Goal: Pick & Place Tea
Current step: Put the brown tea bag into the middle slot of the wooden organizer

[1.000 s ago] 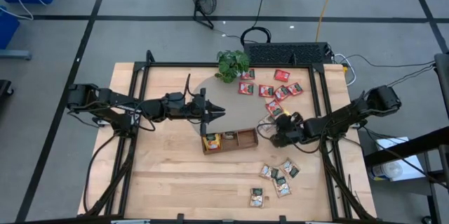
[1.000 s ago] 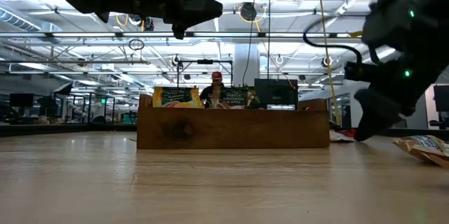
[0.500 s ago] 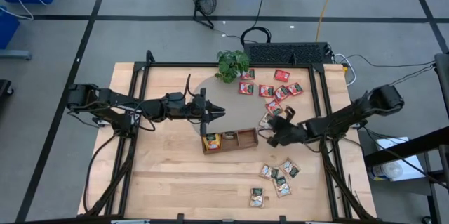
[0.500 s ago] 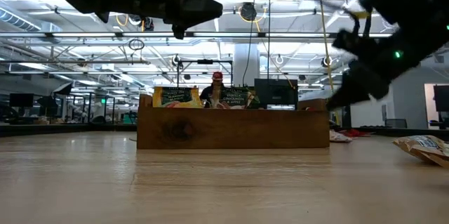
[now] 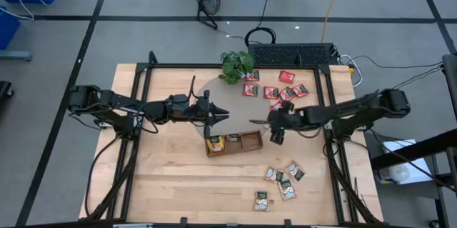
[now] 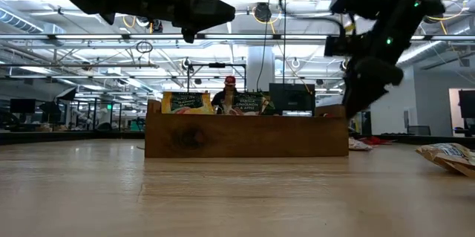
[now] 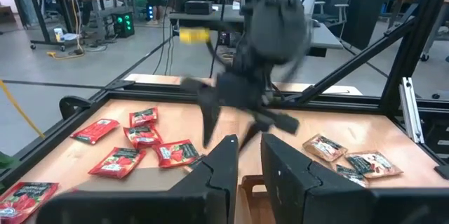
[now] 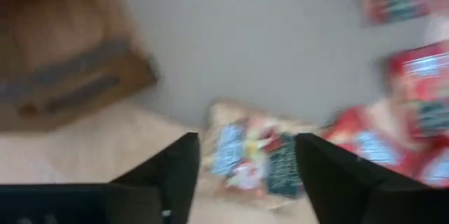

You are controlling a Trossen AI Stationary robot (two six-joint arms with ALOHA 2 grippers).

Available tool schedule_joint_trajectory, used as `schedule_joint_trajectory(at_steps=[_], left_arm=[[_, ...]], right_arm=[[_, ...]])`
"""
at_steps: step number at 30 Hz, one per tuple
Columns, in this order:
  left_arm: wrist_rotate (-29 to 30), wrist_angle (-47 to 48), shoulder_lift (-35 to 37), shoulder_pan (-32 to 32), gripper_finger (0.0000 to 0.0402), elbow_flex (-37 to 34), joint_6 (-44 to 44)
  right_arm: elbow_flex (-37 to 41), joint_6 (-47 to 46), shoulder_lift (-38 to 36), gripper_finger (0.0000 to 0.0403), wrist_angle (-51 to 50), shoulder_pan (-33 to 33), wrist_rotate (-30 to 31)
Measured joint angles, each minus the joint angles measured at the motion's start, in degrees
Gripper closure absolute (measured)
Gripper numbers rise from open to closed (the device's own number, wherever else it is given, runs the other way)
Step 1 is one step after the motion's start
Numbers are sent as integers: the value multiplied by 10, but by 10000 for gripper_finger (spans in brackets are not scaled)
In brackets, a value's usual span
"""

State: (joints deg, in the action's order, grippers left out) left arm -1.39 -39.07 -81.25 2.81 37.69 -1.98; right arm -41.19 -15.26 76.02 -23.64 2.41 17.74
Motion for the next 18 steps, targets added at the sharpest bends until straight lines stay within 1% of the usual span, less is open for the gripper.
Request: schedule_joint_trajectory(at_steps=[2,4,6,9,11,14,18], left_arm=[[0,2,0,0,334,0,0],[0,4,0,0,334,0,0],[0,4,0,0,334,0,0],[0,4,0,0,334,0,0],[0,4,0,0,334,0,1],[0,8,0,0,334,0,1],[0,12,0,0,334,0,1]], right_arm=[[-7,9,40,156,1,-2,-15],[-9,14,75,144,0,-2,-15],[-9,14,102,142,-2,-6,-16],[-12,14,121,150,3,-12,-15],[-11,7,128,163,1,-15,-16],[-11,-11,128,198,-9,-21,-46],[-10,-40,129,275,-24,-24,-72]])
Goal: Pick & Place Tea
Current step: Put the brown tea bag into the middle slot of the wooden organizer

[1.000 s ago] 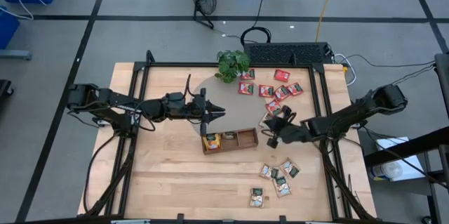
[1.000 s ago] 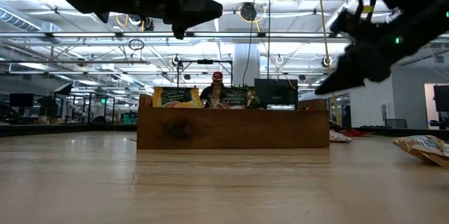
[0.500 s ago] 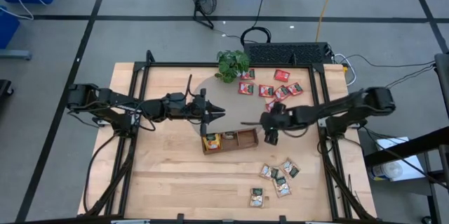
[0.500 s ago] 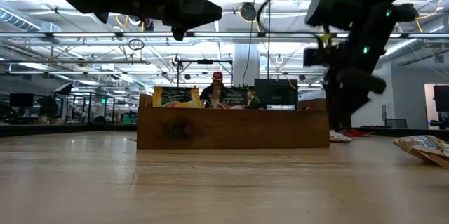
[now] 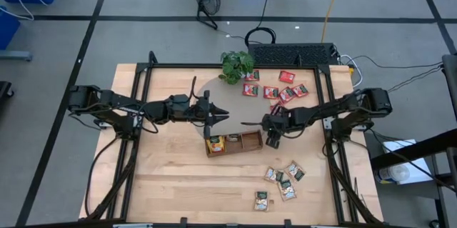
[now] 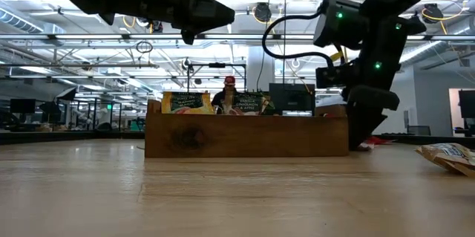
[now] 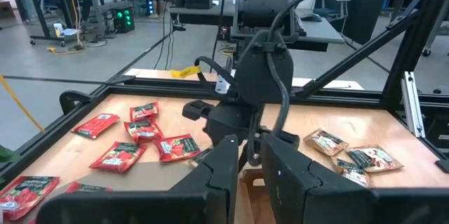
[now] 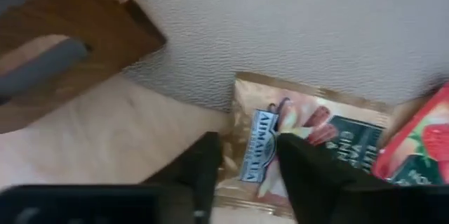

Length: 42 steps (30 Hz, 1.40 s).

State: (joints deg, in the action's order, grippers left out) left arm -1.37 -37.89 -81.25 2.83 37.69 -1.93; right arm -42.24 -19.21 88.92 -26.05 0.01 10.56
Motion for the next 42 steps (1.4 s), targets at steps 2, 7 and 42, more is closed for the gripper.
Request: schedule_joint_trajectory(at_steps=[2,7,42], left_arm=[[0,0,0,0,334,0,0],[0,0,0,0,334,0,0],[-15,-7,-116,15,246,88,-252]], right_arm=[[1,0,1,323,-11,0,-12],[7,4,0,388,-13,9,-12],[-50,546,-21,402,318,161,359]])
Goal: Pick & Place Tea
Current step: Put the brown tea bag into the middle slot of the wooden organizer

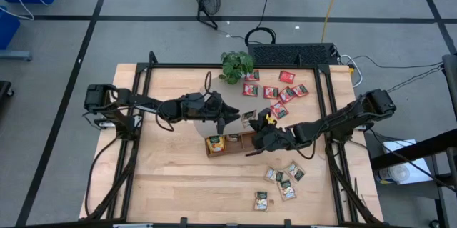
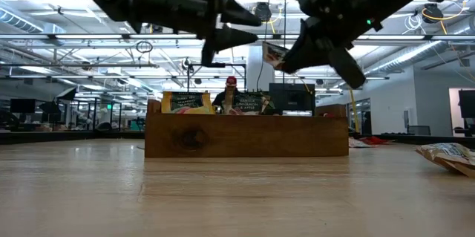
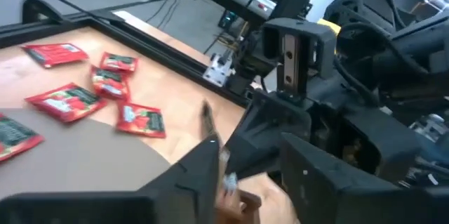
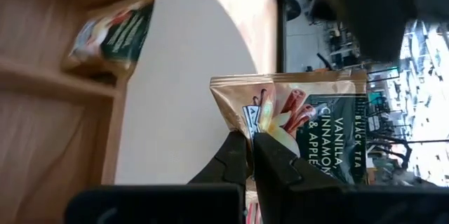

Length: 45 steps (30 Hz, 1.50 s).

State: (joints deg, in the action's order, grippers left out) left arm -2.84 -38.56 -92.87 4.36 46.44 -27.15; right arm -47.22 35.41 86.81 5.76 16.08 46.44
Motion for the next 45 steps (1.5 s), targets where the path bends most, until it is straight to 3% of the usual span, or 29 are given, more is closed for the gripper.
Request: schedule_joint_trajectory(at_steps=[5,9,30,34,40,45], left_arm=[[-1,19,-16,0,196,23,17],[14,31,-17,2,179,25,27],[20,40,-17,23,179,25,30],[-16,42,-17,27,228,25,39],[-23,33,-17,27,383,25,92],[-27,24,-17,27,397,25,139]], right_arm=[[0,5,2,402,2,-7,2],[0,28,1,402,13,-7,41],[0,47,1,402,95,-6,13],[0,49,1,402,98,-6,13],[0,40,1,402,99,-6,12],[0,-41,0,377,100,-7,-23]])
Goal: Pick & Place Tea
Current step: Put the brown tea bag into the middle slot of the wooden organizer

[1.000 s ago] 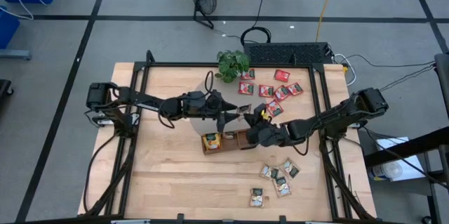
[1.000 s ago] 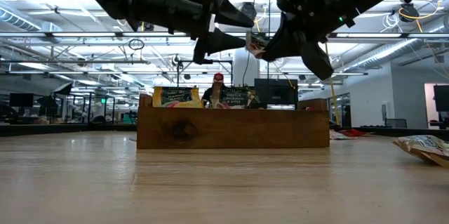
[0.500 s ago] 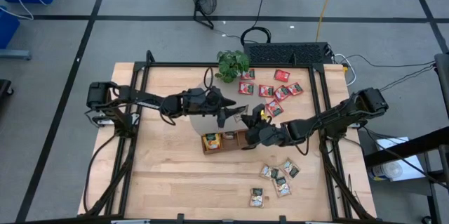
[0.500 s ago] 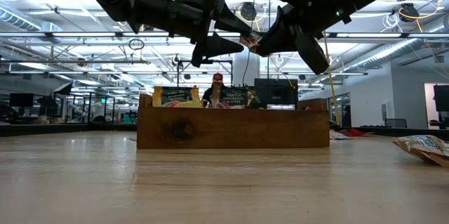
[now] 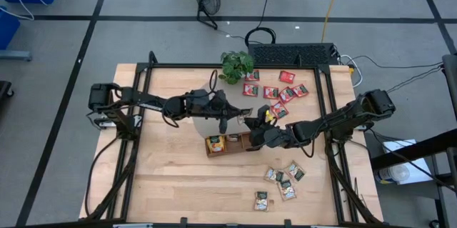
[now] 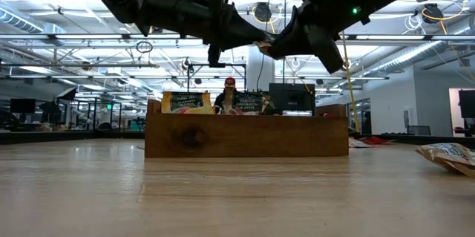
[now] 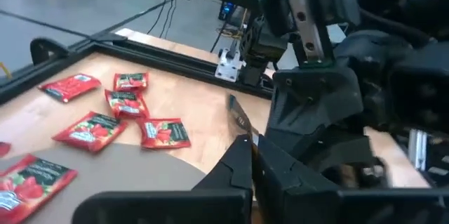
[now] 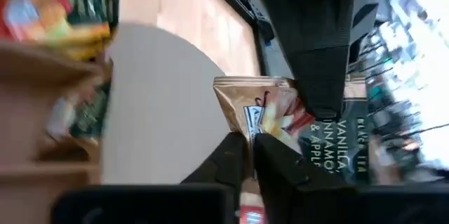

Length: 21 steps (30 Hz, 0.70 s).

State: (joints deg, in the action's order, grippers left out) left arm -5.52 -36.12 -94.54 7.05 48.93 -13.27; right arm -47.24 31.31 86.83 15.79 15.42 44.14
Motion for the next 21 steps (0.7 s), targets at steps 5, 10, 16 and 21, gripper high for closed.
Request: schedule_joint_trajectory(at_steps=[5,10,16,21], left_arm=[[16,-15,10,1,398,0,49],[-11,15,18,-9,399,0,133],[-6,8,17,-59,400,-56,198],[6,-159,16,-103,400,-142,195]], right_arm=[[0,-104,0,299,-19,2,-28],[0,-202,-10,219,-83,7,-14],[31,-266,-80,189,-146,29,81],[97,-285,-170,199,-113,35,98]])
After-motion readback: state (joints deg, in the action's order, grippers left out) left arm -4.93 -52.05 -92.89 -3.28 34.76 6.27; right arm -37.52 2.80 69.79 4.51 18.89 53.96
